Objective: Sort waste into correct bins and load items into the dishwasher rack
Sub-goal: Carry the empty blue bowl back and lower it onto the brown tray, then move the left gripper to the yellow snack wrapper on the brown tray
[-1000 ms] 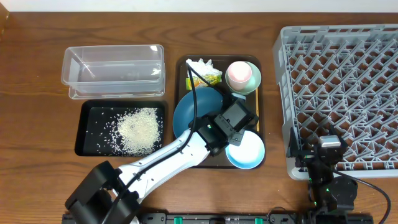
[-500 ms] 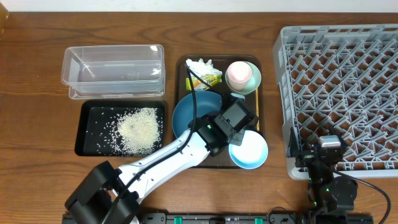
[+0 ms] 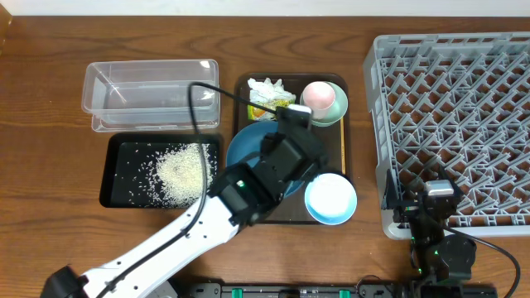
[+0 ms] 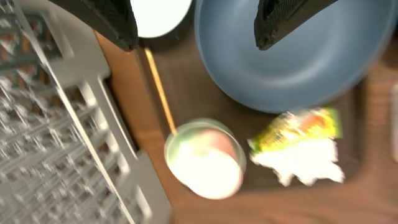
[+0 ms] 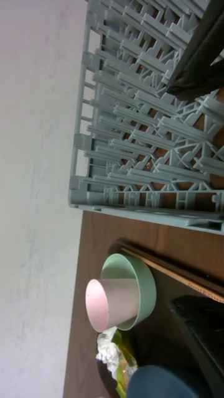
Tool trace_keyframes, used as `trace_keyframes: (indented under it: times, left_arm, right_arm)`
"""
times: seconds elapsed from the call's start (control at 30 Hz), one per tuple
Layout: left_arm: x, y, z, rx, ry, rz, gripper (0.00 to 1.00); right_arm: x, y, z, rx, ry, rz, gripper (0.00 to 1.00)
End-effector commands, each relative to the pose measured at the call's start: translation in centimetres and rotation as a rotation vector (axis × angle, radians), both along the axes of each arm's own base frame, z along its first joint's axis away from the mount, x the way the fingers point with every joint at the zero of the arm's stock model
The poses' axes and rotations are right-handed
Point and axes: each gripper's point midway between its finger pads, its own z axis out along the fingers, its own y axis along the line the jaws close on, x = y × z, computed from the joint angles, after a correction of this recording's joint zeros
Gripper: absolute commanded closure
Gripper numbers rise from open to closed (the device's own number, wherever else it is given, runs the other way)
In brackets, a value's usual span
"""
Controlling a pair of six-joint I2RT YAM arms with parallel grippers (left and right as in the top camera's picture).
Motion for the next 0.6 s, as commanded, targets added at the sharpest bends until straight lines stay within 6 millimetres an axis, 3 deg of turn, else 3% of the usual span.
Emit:
trace_keyframes:
  times: [0.0,0.13,0.27,0.43,0.57]
  left_arm:
    - [1.4,1.8,0.1,0.070,-0.059,0.097,0.37]
    - [2.1,2.5,-0.6,0.114,-0.051,0.094,0.36]
    - [2.3,2.2,-0.7,-0.015,0.101,0.000,0.22]
    - [3.1,3.5,1.8,-0.242,0.370,-0.121,0.16]
    - [3.4,5.7,3.0,-0.195,0.479,-0.194,0.14]
  right_arm:
    - [0.0,0.0,-0.1,0.011,0.002,-0.004,0.01]
    - [0.0,0.0,-0.1,0.011,0.002,-0.004,0.01]
    - [0.0,0.0,-0.1,0.011,0.002,-0.004,0.01]
    - [0.0,0.0,-0.1,0.011,0.002,-0.004,0.01]
    - [0.0,0.0,-0.1,0.011,0.002,-0.004,0.01]
